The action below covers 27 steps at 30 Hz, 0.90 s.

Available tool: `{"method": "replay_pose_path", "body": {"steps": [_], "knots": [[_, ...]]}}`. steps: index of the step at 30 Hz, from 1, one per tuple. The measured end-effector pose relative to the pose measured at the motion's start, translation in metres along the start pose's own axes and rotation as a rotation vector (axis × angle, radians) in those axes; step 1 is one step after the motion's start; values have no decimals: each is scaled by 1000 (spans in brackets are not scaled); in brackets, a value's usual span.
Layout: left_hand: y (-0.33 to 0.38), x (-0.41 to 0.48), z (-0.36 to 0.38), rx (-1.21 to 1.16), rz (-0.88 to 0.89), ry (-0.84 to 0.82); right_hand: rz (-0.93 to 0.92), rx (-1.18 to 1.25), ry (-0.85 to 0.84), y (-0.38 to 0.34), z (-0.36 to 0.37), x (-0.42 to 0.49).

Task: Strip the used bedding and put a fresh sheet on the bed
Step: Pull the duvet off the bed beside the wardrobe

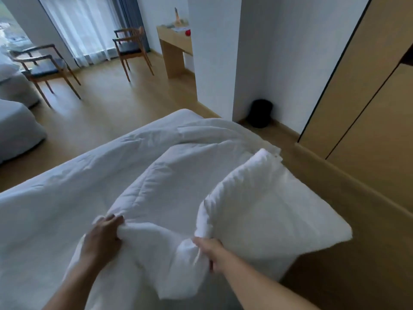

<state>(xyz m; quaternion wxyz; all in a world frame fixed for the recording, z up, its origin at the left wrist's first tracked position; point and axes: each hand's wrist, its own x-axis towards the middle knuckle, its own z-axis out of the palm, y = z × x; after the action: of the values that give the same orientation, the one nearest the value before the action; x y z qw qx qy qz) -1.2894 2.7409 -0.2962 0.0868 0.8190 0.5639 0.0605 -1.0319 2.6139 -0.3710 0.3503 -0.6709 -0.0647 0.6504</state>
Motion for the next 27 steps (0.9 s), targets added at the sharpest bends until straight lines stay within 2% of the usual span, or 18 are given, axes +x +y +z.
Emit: {"method": "replay_pose_path", "body": {"steps": [3, 6, 9, 11, 12, 14, 16, 19, 22, 26, 27], "knots": [[8, -23, 42, 9, -29, -178, 42, -83, 221, 39, -5, 13], [19, -36, 70, 95, -62, -242, 45, -187, 261, 46, -15, 17], [30, -43, 86, 118, -154, -154, -16, -577, 379, 38, -20, 28], [35, -45, 92, 86, -259, -85, -226, -980, 448, 31, -18, 32], [35, -46, 94, 74, -289, -99, -379, -1214, 385, 29, -15, 36], [31, -51, 102, 63, -291, -192, -543, -1630, 91, 32, -7, 49], [24, -63, 110, 36, -252, -237, -422, -1862, -93, 48, -7, 70], [5, -87, 116, 102, -296, -235, -85, -1974, -157, 86, -27, 99], [-44, -113, 108, 114, -570, -378, 110, -1906, -347, 110, -14, 93], [-107, -156, 97, 28, -785, -544, 126, -2152, -783, 86, 70, 50], [-116, -165, 99, -15, -799, -568, 71, -2128, -890, 73, 101, 35]]}}
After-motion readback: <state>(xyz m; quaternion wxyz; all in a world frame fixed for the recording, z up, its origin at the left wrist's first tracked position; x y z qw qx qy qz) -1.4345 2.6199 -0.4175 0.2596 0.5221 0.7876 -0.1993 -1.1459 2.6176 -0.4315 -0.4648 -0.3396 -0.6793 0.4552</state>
